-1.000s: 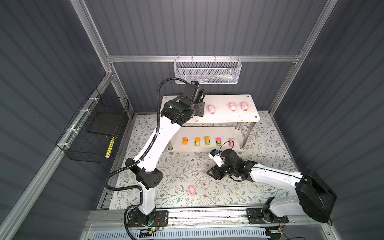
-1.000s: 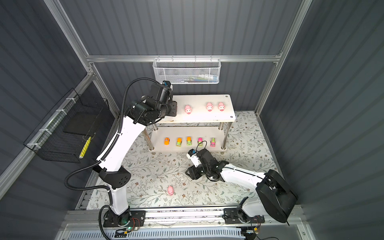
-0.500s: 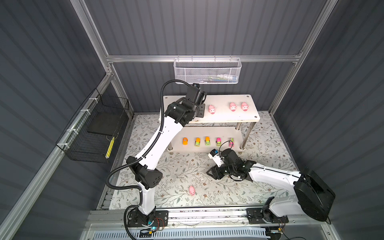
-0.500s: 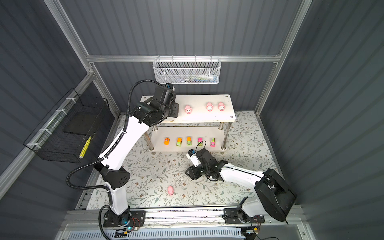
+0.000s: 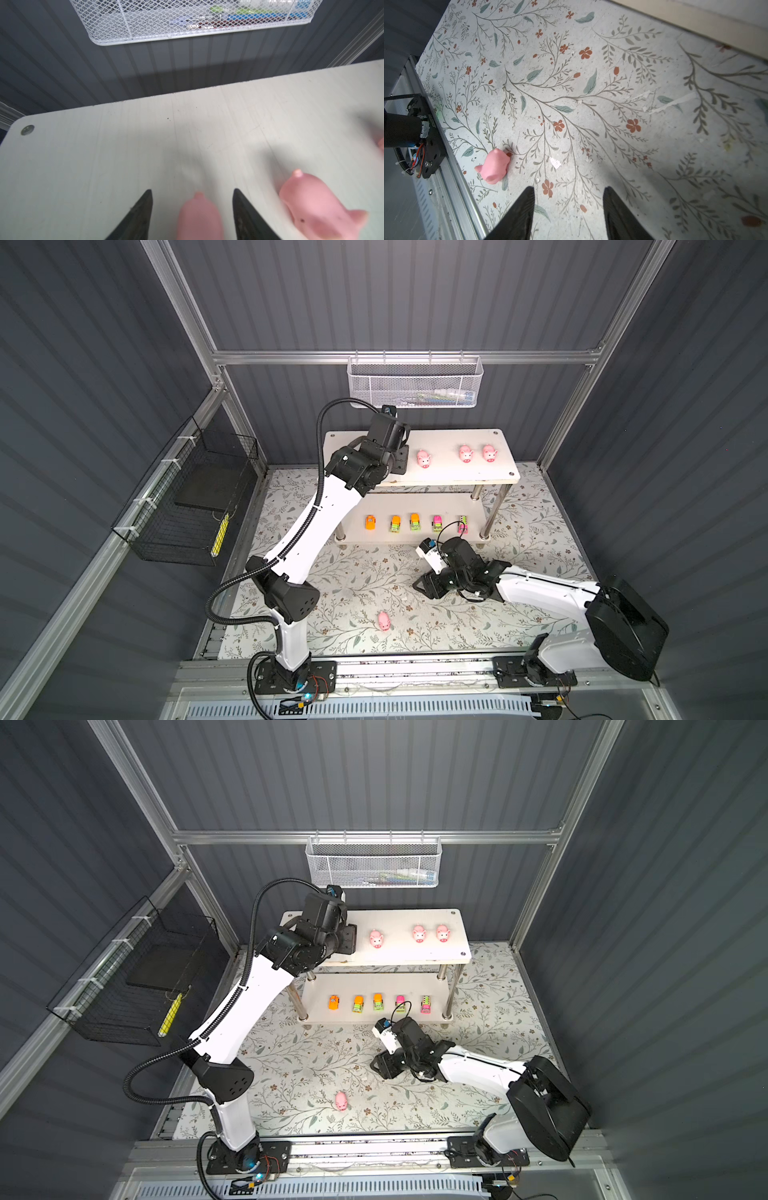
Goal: Place and organize the plastic toys onto the shelf
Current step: 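Lift the pig with the left gripper up onto the top shelf's near end, then open the left gripper and lower it to the last pink pig on the table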
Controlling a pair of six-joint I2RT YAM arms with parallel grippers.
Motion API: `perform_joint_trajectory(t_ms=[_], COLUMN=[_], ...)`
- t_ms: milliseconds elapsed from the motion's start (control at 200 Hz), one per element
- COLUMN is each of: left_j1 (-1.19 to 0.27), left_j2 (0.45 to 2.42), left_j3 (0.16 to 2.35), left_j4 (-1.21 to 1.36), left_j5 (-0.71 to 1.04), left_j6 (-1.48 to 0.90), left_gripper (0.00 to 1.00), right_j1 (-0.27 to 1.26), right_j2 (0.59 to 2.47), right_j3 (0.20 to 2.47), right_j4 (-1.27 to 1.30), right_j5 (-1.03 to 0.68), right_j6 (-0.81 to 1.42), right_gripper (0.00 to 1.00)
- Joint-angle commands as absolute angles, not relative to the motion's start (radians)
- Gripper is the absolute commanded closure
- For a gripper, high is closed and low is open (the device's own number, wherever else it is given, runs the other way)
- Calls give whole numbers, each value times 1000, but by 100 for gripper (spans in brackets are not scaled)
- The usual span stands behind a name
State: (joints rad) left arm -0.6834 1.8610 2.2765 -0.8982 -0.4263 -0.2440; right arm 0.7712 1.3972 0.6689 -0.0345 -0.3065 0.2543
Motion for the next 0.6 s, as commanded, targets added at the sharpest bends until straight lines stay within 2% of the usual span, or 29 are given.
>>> perform_joint_trajectory(t_ms=[0, 110, 260, 595], left_j1=[-676, -676, -676, -678], left_j2=[1784, 1741, 1637, 1304], left_j3=[2258, 2244, 2155, 1765], left_j4=[-835, -802, -747, -724], left_j5=[-430, -424, -421, -354], left_j6=[-229, -220, -216, -314], left_gripper=[31, 27, 26, 27], right_j1=[767, 768, 768, 768], right_j2=[1405, 1399, 1394, 1334], right_j3=[690, 687, 686, 700], right_j4=[-48, -48, -52, -103], right_j5=[-307, -304, -301, -275], right_j6=[258, 261, 264, 275], right_gripper=[45, 45, 45, 44])
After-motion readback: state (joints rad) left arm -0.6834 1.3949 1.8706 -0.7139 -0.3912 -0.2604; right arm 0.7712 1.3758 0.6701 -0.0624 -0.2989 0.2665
